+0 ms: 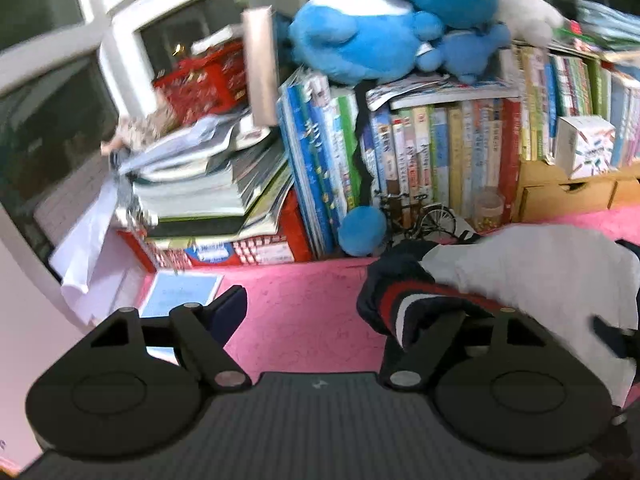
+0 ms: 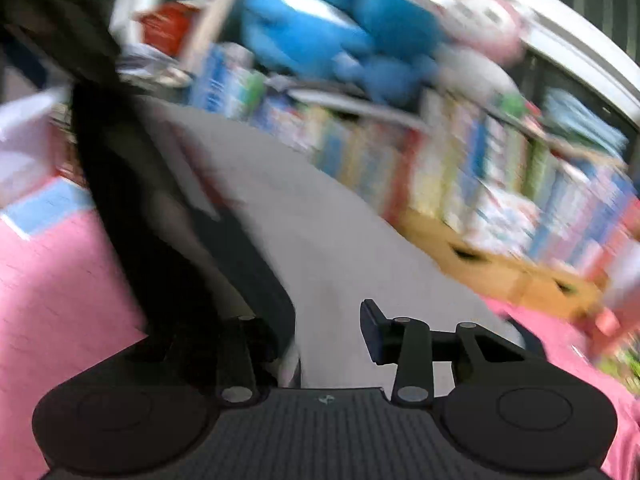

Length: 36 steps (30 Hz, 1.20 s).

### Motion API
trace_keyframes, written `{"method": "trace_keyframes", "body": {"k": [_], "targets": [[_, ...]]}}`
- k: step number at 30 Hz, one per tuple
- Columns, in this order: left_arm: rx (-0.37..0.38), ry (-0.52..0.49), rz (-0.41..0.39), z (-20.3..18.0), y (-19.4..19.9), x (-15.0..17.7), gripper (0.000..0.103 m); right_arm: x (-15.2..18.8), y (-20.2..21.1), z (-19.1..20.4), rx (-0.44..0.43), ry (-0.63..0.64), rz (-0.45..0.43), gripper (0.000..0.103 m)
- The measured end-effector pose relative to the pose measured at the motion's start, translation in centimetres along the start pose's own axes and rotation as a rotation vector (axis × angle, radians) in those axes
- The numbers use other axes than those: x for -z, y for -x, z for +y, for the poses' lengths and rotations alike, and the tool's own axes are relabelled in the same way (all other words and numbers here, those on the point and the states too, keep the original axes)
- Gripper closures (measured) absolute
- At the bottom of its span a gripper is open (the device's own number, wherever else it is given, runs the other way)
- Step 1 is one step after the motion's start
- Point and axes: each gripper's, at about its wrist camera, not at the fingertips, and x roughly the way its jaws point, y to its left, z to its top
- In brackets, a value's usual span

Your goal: Fold clothes

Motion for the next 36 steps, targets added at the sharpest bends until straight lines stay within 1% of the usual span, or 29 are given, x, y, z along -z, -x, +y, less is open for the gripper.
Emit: {"method": "trace_keyframes", "body": {"k": [2,4,5,6,8,10,12,13,15,18,22,24,25,27,28,29,30,31,33,35,36], "targets": [[0.021,0.033,0.029,0.7,-0.6,0.4,0.023,1.6,-0.5,-2.0,0.071,0.033,0.038,0.058],[-0.002,0.053,0.048,0.9,-1.0,1.0,0.024,3.1,-0.6,-4.0,0.142,0.078,0.073,0.057],[-0.003,0.064,0.061,1.1,-1.2,1.2,0.024,3.8,-0.8,-5.5,0.189,0.077,0.111,0.057],[0.023,0.079,0.084,1.2,-1.5,1.4,0.022,4.6,-0.9,-7.1,0.232,0.072,0.149,0.056],[0.073,0.101,0.127,1.4,-2.1,1.9,0.021,6.7,-1.2,-10.5,0.272,0.019,0.196,0.042],[0.095,0.045,0.136,0.0,-1.9,2.5,0.020,7.8,-0.6,-12.8,0.311,-0.001,0.215,0.041],[0.088,-0.031,0.118,-1.7,-1.3,3.2,0.018,8.3,0.1,-14.4,0.339,-0.004,0.217,0.041],[0.088,-0.044,0.117,-2.2,-1.2,3.4,0.017,8.4,0.4,-14.9,0.338,-0.012,0.219,0.041],[0.102,-0.036,0.128,-2.6,-1.1,3.6,0.017,8.5,1.2,-15.8,0.341,-0.025,0.220,0.041],[0.114,-0.017,0.147,-2.2,-1.3,3.8,0.014,8.1,2.0,-16.5,0.335,-0.014,0.213,0.039],[0.130,-0.029,0.189,-1.2,-0.9,5.1,0.011,7.2,3.2,-16.9,0.279,0.030,0.214,0.038],[0.156,-0.056,0.236,0.0,0.0,7.2,0.006,7.1,4.7,-17.1,0.215,0.044,0.237,0.034],[0.171,-0.068,0.263,0.6,0.6,8.4,0.005,7.1,5.5,-17.2,0.181,0.051,0.250,0.030],[0.199,-0.086,0.324,1.5,1.6,11.2,0.000,7.9,7.2,-16.9,0.091,0.068,0.307,0.025],[0.213,-0.086,0.363,1.8,1.9,12.9,0.000,8.4,7.9,-16.8,0.055,0.082,0.338,0.022],[0.223,-0.084,0.378,2.1,2.3,13.7,0.000,8.8,8.5,-16.8,0.022,0.095,0.373,0.020],[0.224,-0.072,0.331,2.3,2.9,12.3,0.000,9.4,8.9,-16.8,-0.008,0.106,0.413,0.020],[0.226,-0.060,0.284,2.6,3.4,10.8,0.000,9.7,8.9,-16.7,-0.021,0.113,0.443,0.019],[0.228,-0.037,0.189,3.0,4.6,7.9,0.000,10.0,8.0,-16.5,-0.022,0.131,0.498,0.019],[0.230,-0.014,0.094,3.5,5.7,5.0,0.000,8.6,6.1,-16.7,0.001,0.173,0.498,0.020],[0.230,-0.002,0.047,3.7,6.3,3.6,0.003,6.5,4.7,-17.2,0.031,0.212,0.462,0.020]]}}
